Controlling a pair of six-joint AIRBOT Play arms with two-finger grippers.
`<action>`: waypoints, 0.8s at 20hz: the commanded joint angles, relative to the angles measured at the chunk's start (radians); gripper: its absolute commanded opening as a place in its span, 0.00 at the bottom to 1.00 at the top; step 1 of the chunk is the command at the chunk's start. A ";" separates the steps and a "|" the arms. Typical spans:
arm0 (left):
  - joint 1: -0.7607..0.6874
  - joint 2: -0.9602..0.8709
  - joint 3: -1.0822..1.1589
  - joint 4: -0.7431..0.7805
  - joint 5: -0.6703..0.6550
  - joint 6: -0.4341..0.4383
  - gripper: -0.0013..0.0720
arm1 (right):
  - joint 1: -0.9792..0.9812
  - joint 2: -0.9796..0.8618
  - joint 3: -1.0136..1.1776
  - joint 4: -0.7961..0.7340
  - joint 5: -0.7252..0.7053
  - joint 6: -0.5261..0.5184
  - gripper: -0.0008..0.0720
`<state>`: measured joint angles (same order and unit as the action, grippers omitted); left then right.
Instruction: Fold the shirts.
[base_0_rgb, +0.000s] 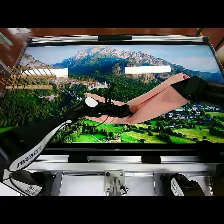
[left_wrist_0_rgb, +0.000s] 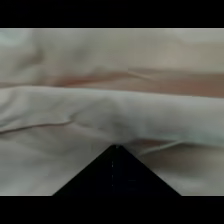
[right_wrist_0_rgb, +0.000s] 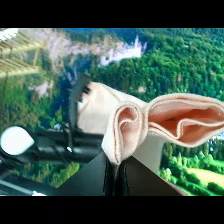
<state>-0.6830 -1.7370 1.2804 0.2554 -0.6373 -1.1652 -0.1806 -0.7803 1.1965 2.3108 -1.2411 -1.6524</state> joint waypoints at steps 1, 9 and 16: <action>-0.066 -0.078 0.092 -0.100 0.008 0.001 0.06 | 0.001 0.006 0.001 0.040 0.060 0.011 0.10; 0.085 0.065 0.124 0.078 -0.161 -0.052 0.06 | 0.004 -0.026 0.001 -0.009 0.076 0.011 0.10; 0.309 0.469 0.099 0.391 -0.166 -0.160 0.06 | 0.213 -0.222 0.001 -0.014 0.177 0.004 0.10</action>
<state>-0.4828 -1.4151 1.3827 0.4992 -0.7933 -1.2663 -0.0582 -0.9291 1.1965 2.3024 -1.1263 -1.6428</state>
